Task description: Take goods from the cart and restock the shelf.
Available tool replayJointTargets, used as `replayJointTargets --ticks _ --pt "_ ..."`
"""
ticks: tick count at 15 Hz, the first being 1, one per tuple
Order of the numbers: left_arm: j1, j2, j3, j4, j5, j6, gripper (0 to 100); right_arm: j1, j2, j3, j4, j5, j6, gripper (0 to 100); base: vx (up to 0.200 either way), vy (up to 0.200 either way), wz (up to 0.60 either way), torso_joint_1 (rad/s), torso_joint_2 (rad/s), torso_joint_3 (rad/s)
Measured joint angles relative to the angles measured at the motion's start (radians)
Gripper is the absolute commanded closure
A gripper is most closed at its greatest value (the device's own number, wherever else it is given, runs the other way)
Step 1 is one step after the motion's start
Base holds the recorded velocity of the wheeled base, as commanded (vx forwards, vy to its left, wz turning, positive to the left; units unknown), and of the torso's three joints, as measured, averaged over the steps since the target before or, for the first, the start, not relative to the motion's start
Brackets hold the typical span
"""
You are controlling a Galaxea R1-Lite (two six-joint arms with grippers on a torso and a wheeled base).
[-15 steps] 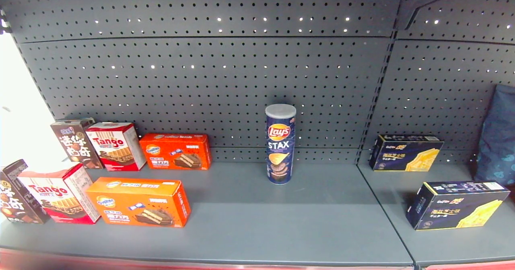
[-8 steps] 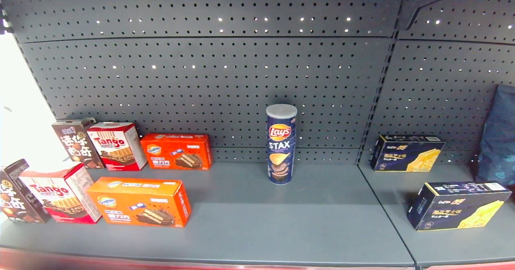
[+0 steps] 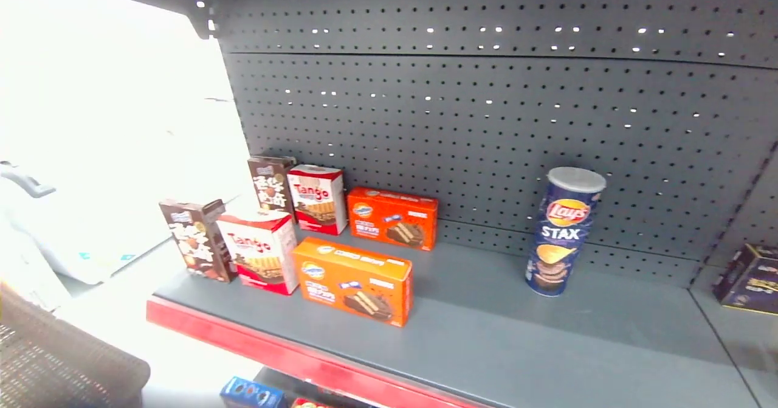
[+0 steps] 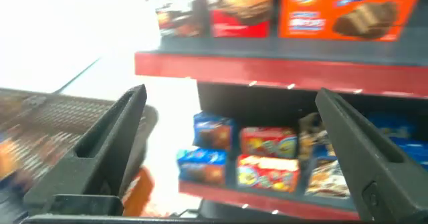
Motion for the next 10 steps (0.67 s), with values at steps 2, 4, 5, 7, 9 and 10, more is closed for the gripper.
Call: replayJointTargets --ticks 2,4,5,7,9,10 --pt "0.0 0.0 0.0 -0.001 -0.001 0.005 0 0.0 0.0 0.0 0.0 0.0 0.0 0 0.0 0.0 0.6 0.005 0.0 0.005" --pt "0.0 0.0 0.0 -0.001 -0.006 0.023 0 0.0 0.0 0.0 0.0 0.0 -0.001 0 0.0 0.0 0.6 0.002 0.0 0.002" --pt "0.0 0.0 0.0 -0.001 -0.005 0.023 0 0.0 0.0 0.0 0.0 0.0 -0.001 0 0.0 0.0 0.6 0.007 0.0 -0.002" --pt "-0.001 0.0 0.0 -0.001 -0.006 0.021 0 0.0 0.0 0.0 0.0 0.0 -0.001 0 0.0 0.0 0.6 0.002 0.0 0.002" --pt "-0.001 0.0 0.0 -0.001 -0.006 0.019 0 0.0 0.0 0.0 0.0 0.0 -0.002 0 0.0 0.0 0.6 0.002 0.01 0.0" --pt "-0.001 0.0 0.0 -0.001 -0.005 0.018 0 0.0 0.0 0.0 0.0 0.0 0.0 0 0.0 0.0 0.6 0.002 0.0 0.002"
